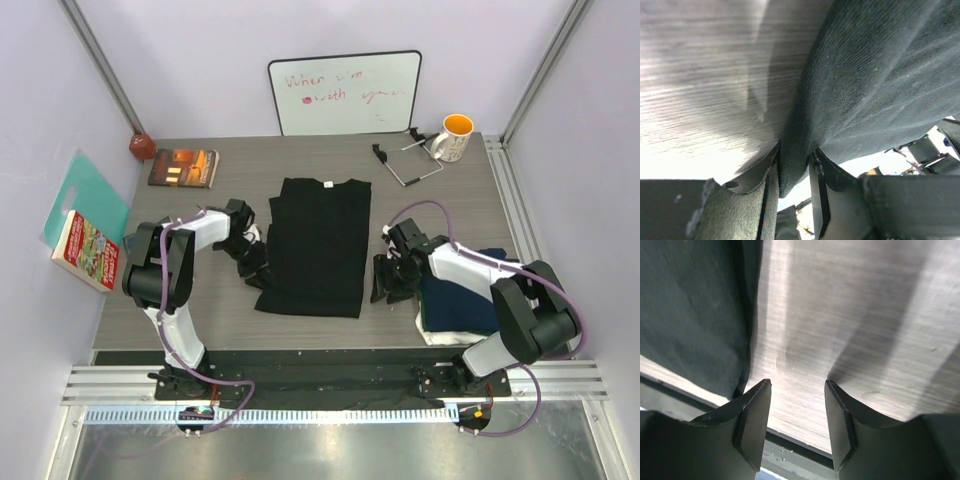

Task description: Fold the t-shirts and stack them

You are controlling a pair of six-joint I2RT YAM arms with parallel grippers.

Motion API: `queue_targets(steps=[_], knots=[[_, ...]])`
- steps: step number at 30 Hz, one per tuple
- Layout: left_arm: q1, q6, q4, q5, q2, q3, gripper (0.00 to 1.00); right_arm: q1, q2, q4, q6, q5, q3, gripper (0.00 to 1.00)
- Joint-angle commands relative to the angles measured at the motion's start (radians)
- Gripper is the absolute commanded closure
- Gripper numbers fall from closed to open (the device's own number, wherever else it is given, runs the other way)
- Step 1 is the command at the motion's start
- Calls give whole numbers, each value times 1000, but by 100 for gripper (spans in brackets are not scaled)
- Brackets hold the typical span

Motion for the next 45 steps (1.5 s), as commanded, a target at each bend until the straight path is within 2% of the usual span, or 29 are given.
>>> queue_targets(steps=[1, 10, 22, 28, 34, 35, 37, 42, 45], knots=[[6, 44, -10, -85, -3, -49, 70, 5, -56, 59, 26, -66, -37, 48], [6, 45, -1, -79, 20, -63, 71, 5, -47, 122, 30, -186, -16, 46], [6, 53, -10, -81, 28, -55, 71, 5, 179, 238, 30, -278, -2, 45], [6, 55, -16, -85, 26, -51, 73, 7, 185, 215, 12, -281, -16, 46], [6, 41, -12, -50, 37, -26, 87, 7, 191, 246, 35, -315, -25, 58], [4, 38, -12, -37, 41, -23, 91, 8, 200, 254, 40, -319, -23, 64], [5, 36, -10, -29, 41, -16, 96, 10, 205, 267, 50, -329, -17, 68], [6, 36, -15, -27, 37, -9, 100, 13, 197, 272, 56, -332, -3, 97], [6, 39, -30, -27, 31, 1, 100, 15, 182, 260, 60, -343, 13, 99]])
